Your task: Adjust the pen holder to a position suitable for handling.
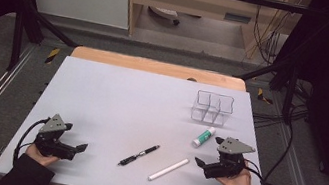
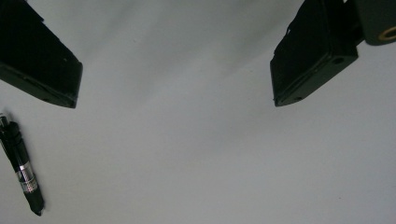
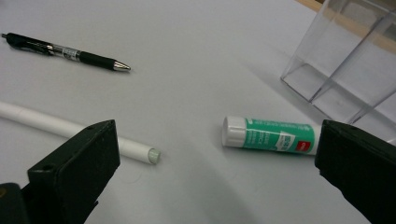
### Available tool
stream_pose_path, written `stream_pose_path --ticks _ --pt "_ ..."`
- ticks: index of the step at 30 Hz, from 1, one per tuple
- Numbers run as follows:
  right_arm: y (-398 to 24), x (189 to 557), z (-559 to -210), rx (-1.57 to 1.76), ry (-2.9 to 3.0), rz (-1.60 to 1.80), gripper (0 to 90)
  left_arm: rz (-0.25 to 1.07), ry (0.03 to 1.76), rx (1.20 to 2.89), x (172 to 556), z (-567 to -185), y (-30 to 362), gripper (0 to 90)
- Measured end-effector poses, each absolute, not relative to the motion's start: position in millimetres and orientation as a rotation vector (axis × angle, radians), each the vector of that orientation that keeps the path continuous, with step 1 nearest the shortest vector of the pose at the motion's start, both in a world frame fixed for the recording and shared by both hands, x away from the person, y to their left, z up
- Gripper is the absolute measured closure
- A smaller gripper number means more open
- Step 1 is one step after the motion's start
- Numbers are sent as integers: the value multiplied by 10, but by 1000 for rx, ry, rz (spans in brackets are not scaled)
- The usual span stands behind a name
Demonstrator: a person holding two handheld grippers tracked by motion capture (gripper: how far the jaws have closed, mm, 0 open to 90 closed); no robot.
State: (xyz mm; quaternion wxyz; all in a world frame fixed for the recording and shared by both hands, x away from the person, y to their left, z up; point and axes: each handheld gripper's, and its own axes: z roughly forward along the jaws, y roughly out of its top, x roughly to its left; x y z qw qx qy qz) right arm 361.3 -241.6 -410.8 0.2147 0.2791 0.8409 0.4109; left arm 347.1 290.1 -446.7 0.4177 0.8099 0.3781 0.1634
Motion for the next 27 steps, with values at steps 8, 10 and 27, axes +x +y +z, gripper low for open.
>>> stream_pose_path --ticks 8,10,27 --pt "-2257 3697 -3952 667 2342 1019 9 412 948 2034 3471 -4467 2905 21" --pt "-2232 3716 -3920 649 2338 1001 13 411 949 2034 3472 -4469 2903 22" --pt "-2020 3999 -3799 431 2333 710 80 412 951 2038 3474 -4473 2907 24"
